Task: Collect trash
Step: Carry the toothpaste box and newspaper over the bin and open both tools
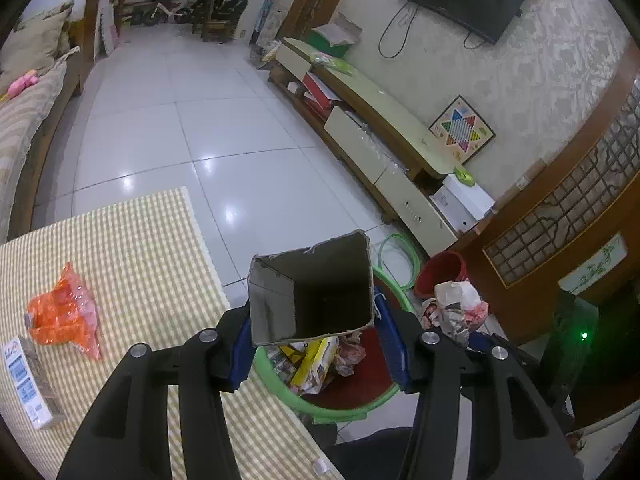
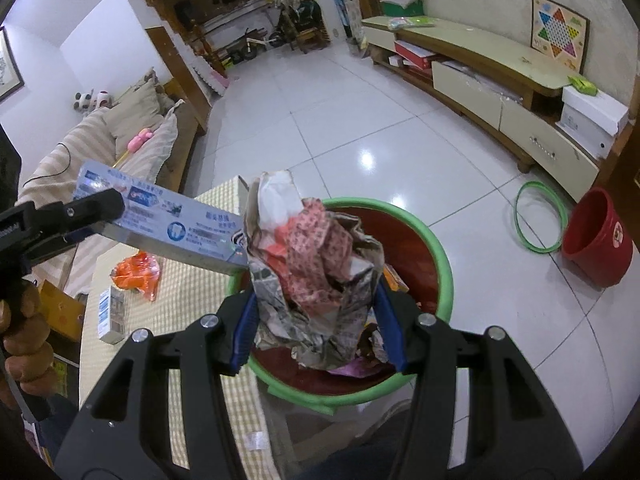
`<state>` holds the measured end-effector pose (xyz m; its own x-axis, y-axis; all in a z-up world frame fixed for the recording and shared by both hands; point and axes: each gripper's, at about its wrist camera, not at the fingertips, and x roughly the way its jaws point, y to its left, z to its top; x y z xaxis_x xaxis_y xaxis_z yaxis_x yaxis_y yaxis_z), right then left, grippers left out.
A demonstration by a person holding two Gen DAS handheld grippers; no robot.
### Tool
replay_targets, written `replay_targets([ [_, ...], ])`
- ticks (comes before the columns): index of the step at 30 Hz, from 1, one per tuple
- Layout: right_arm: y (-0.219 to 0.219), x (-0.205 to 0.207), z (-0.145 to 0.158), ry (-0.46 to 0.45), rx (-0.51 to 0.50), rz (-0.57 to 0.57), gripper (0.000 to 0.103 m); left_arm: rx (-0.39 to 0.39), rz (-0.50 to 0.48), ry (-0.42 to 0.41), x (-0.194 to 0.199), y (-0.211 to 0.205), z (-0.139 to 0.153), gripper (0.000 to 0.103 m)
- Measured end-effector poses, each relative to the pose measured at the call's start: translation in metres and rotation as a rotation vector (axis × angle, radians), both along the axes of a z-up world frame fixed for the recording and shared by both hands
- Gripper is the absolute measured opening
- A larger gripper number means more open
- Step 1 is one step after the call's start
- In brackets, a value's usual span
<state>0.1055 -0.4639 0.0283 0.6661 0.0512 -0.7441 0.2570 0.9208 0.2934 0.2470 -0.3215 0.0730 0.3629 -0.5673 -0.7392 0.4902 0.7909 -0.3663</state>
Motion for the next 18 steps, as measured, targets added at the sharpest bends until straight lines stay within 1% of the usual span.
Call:
replay_targets([
  [4,-0.009,0.003,-0.010,0.013,0.011,-0.013,0.050,0.028,-0.011,-0.017,0.003,-0.017,-0.003,0.050],
  [14,-0.021,0.007,-0.024,0.033,0.030,-0.032,0.050,0.055,-0.033,-0.020,0.015,-0.050,-0.011,0.050],
  [17,-0.021,0.008,-0.024,0.036,0.032,-0.033,0.051,0.074,-0.026,-0.017,0.019,-0.053,-0.016,0.054],
  [18,-0.021,0.009,-0.025,0.038,0.033,-0.032,0.051,0.077,-0.022,-0.008,0.020,-0.053,-0.018,0.062],
])
